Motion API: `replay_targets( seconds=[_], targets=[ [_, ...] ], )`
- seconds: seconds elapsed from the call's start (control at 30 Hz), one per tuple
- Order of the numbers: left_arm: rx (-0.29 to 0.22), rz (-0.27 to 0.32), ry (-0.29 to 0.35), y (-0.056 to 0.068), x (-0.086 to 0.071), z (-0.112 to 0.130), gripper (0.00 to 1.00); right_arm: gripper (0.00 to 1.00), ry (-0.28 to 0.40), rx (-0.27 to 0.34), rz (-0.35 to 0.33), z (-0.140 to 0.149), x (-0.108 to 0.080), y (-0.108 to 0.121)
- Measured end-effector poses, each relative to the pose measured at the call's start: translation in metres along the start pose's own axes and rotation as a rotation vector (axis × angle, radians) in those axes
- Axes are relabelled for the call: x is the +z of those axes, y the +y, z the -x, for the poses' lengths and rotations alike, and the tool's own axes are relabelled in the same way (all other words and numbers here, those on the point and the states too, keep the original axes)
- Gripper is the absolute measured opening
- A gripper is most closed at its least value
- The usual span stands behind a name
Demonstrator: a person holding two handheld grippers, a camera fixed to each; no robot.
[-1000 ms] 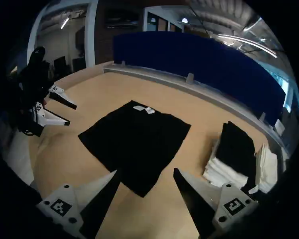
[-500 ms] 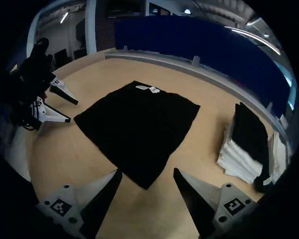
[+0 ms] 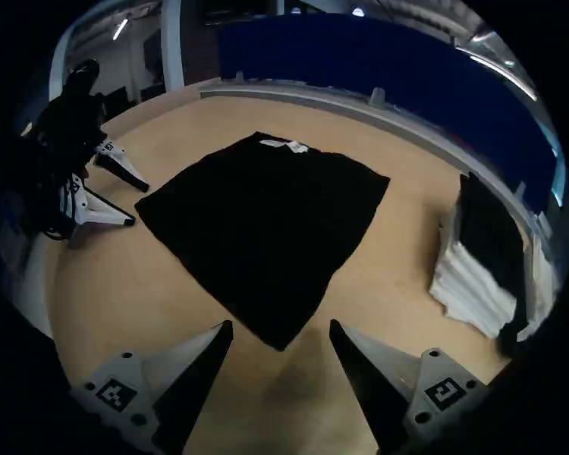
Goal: Fold towel
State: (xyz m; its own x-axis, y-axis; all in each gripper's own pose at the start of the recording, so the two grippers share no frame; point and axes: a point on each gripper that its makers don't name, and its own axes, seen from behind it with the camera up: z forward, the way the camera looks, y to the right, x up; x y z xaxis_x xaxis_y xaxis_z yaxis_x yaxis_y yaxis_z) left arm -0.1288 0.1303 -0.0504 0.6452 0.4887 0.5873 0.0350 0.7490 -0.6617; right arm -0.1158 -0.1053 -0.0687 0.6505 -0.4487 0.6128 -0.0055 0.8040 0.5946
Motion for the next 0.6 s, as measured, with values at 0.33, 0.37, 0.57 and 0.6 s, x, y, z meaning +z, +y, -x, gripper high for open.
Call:
replay_targets(
  seconds=[0.33,0.37,0.57,0.6],
  targets=[
    [0.031,-0.024,-0.011,0.001,0.001,0.002,0.93,0.91,-0.010,0.008,0.004,0.011,0.003,0.001],
    [0.026,-0.025,-0.011,0.001,0.001,0.002,0.92,0.90,-0.011,0.009,0.003,0.011,0.004,0.000],
    [0.011,-0.044,-0.023,0.001,-0.001,0.001,0.89,0.85,-0.015,0.010,0.003,0.015,0.005,-0.001],
    [0.009,-0.046,-0.025,0.001,-0.001,0.001,0.88,0.85,-0.015,0.009,0.003,0.015,0.005,-0.001]
  ],
)
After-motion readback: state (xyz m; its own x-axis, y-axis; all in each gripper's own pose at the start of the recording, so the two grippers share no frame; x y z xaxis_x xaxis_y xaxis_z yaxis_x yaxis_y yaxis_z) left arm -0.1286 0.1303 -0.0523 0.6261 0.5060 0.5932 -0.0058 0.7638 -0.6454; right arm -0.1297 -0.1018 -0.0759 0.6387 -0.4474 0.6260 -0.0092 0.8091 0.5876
